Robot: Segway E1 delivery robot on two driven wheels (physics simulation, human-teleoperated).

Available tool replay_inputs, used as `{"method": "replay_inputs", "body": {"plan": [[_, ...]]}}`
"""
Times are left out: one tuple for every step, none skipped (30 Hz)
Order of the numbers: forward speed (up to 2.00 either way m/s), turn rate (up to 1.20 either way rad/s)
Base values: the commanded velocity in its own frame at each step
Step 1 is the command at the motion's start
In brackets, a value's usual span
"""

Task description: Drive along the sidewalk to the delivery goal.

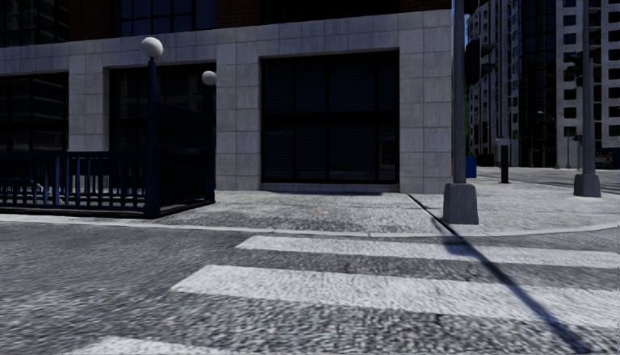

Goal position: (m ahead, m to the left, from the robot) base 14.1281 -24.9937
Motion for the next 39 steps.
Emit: {"method": "replay_inputs", "body": {"plan": [[1.77, 0.00], [1.76, 0.00], [1.76, 0.00], [1.76, -0.32], [1.76, -0.80], [1.76, -1.20], [1.76, -1.20], [1.76, -1.20], [1.75, -1.20], [1.74, -0.80], [1.74, 0.00], [1.74, 0.00], [1.74, 0.00], [1.74, 0.00], [1.74, 0.00], [1.74, 0.00], [1.74, 0.00], [1.74, 0.00], [1.74, 0.00], [1.74, 0.00], [1.74, 0.00], [1.74, 0.00], [1.74, 0.00], [1.74, 0.00], [1.74, 0.00], [1.74, 0.00], [1.73, -0.67], [1.72, -1.20], [1.72, -1.20], [1.71, -1.20], [1.70, -1.20], [1.69, -1.16], [1.69, -1.16], [1.68, -0.63], [1.68, -0.10], [1.67, -0.04], [1.67, 0.00], [1.67, 0.00], [1.67, 0.00]]}}
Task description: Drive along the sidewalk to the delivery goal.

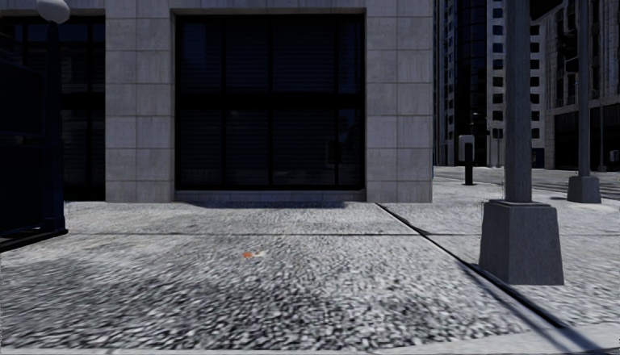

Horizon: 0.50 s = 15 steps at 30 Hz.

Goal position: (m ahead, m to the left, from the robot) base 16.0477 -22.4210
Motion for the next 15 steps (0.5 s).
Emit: {"method": "replay_inputs", "body": {"plan": [[1.67, 0.00], [1.67, 0.00], [1.67, 0.00], [1.67, 0.00], [1.67, 0.00], [1.66, 0.00], [1.66, 0.00], [1.62, 0.00], [1.62, 0.00], [1.57, 0.00], [1.49, 0.00], [1.37, 0.00], [1.30, 0.00], [1.30, 0.00], [1.27, 0.00]]}}
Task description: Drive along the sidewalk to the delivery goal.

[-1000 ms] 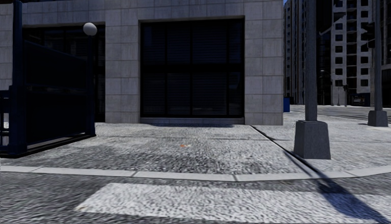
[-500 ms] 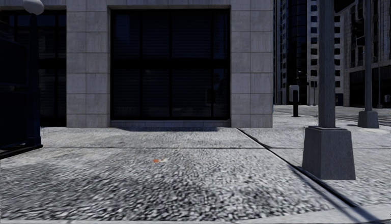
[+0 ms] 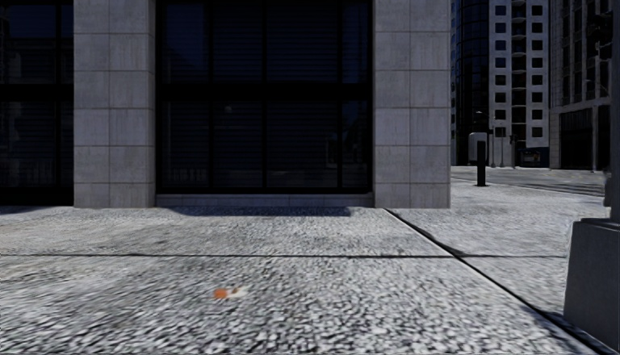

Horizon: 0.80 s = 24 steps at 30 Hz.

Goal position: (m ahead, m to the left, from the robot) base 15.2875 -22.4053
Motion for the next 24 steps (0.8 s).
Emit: {"method": "replay_inputs", "body": {"plan": [[1.27, 0.00], [1.26, 0.00], [1.26, 0.00], [1.26, 0.00], [1.26, 0.00], [1.26, 0.00], [1.26, 0.00], [1.26, 0.00], [1.25, 0.00], [1.25, 0.00], [1.25, 0.00], [1.25, 0.00], [1.25, -0.07], [1.25, -0.18], [1.25, -0.27], [1.25, -0.40], [1.25, -0.40], [1.25, -0.54], [1.25, -0.62], [1.25, -0.71], [1.25, -0.71], [1.25, -0.79], [1.25, -0.94], [1.25, -0.99]]}}
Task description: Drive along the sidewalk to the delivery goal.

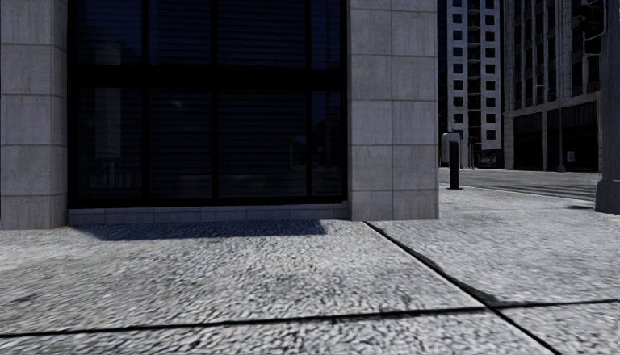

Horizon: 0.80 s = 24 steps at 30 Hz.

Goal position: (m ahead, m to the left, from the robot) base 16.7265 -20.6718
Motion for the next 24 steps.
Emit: {"method": "replay_inputs", "body": {"plan": [[1.25, -1.00], [1.25, -1.00], [1.25, -1.00], [1.25, -1.00], [1.25, -1.01], [1.25, -1.01], [1.25, -1.01], [1.25, -1.01], [1.25, -1.00], [1.25, -0.99], [1.25, -0.95], [1.25, -0.95], [1.25, -0.94], [1.25, -0.93], [1.25, -0.93], [1.25, -0.93], [1.25, -0.93], [1.25, -0.81], [1.25, -0.07], [1.25, 0.00], [1.25, 0.00], [1.25, 0.00], [1.25, 0.00], [1.25, 0.00]]}}
